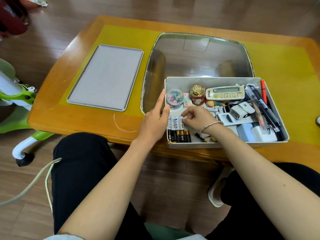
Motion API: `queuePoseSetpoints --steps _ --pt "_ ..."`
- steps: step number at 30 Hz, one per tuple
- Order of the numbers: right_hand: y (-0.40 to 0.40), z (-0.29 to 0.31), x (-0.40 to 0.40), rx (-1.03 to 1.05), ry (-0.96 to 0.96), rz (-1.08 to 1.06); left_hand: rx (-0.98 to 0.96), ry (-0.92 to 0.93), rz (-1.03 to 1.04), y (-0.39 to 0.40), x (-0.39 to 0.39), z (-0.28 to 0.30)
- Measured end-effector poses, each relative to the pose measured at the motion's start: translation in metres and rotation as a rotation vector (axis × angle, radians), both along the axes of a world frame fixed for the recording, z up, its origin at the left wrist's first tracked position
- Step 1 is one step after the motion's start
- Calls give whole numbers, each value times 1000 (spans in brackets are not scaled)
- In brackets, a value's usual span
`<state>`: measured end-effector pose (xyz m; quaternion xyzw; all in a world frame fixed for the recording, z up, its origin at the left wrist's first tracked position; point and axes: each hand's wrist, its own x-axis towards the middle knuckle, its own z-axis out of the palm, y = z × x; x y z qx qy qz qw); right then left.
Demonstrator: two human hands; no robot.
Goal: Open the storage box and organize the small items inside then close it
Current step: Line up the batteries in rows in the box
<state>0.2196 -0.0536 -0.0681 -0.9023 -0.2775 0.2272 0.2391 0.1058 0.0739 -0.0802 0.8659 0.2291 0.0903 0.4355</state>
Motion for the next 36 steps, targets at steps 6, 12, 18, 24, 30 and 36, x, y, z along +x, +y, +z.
queuePoseSetpoints --steps 6,12,18,24,30,36 --pt "0 1 0 0 3 18 4 -3 3 0 0 -1" --pt "-7 10 3 9 -12 100 -6 1 -7 0 0 1" --pt "-32 37 14 -215 -81 295 -15 13 -6 0 0 2" --pt "-40 30 10 -584 -102 458 -23 20 -6 0 -1 2" --pt "-32 23 11 -642 -180 450 -26 10 -6 0 -1 3" --pt "-38 20 18 -555 -260 332 -23 7 -6 1 0 1"
